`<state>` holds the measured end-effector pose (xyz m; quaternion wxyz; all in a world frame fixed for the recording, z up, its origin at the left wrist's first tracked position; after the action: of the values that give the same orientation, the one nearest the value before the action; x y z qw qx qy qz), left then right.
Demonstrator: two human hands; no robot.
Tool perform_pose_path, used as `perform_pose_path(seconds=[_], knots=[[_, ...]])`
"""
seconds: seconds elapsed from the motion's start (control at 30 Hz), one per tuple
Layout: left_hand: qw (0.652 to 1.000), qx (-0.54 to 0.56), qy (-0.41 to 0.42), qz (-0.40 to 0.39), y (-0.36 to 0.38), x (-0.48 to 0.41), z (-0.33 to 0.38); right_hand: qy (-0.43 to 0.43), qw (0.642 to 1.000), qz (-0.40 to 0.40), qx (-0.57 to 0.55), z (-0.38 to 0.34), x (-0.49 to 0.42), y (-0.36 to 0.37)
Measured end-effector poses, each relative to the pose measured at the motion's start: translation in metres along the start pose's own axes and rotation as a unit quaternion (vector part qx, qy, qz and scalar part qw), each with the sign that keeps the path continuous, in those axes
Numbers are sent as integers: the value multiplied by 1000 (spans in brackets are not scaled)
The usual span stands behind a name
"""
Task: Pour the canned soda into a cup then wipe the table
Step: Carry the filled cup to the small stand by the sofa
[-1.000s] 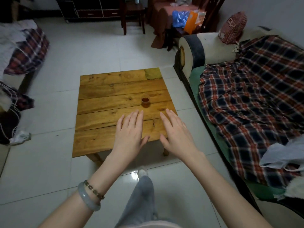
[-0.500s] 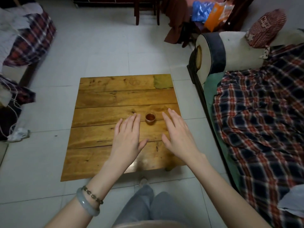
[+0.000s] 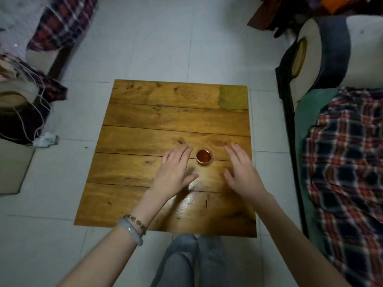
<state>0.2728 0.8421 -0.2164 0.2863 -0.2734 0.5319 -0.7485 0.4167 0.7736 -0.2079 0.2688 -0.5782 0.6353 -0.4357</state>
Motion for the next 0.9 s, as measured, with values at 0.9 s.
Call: perform_pose_path(seconds=[0.9], knots=[[902,363,-232,31,182,-91,-63,68,954,-26,-289,109,-101,173]])
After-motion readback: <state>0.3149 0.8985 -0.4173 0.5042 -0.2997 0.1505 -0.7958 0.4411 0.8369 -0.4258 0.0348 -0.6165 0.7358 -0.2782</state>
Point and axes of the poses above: each hand's wrist, its own x-axis away from the middle knuckle, its own y-axis out of the palm, z = x × y, the point moved 10 cm from there along -x, towards the middle knuckle, and after that the axes turned 4 degrees about -y, right-handed, at the moved point
